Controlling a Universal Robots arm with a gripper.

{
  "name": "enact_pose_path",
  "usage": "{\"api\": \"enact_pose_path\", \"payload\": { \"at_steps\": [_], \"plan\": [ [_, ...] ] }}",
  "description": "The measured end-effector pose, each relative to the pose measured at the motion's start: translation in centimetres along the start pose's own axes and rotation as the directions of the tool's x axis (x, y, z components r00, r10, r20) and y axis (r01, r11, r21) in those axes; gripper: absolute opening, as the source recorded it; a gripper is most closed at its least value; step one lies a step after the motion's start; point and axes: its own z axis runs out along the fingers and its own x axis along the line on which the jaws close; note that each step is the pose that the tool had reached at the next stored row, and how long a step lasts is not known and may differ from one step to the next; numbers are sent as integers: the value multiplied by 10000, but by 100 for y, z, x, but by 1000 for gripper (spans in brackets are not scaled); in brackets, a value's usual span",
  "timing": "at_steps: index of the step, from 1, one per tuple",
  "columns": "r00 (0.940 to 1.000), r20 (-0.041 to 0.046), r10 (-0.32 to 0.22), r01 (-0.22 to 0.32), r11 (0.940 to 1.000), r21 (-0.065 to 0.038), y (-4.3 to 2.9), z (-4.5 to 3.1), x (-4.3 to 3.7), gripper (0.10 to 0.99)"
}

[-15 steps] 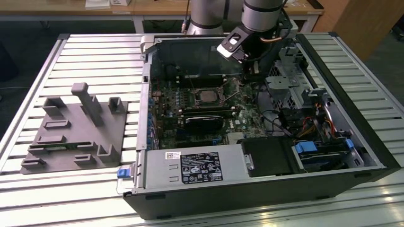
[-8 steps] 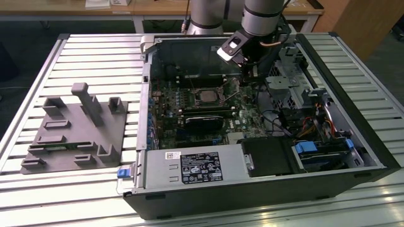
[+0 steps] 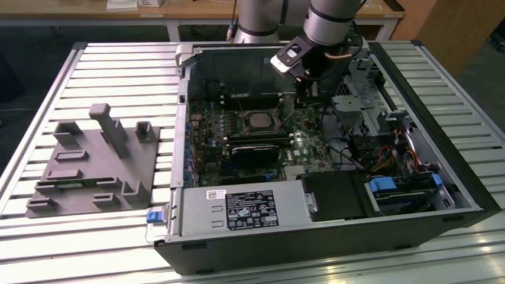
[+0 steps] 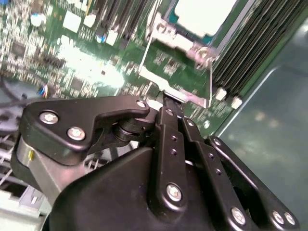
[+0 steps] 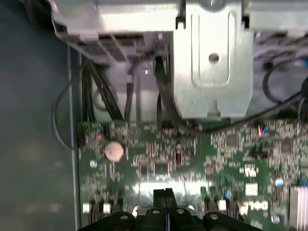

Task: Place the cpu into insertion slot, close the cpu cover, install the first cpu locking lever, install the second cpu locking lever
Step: 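Close the cpu cover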

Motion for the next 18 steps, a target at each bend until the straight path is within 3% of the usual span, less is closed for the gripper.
{"api": "enact_pose_path", "payload": {
  "at_steps": [1,2,7,11,18],
  "plan": [
    [10000,9,4,-4,9999,168,1,2,0,106],
    [10000,13,5,-5,9997,229,2,2,0,106],
    [10000,13,6,-7,9997,264,-1,2,0,106],
    [10000,7,3,-3,9999,154,-69,8,-2,106],
    [10000,-33,-7,6,9998,-184,-329,30,-11,106]
  ]
}}
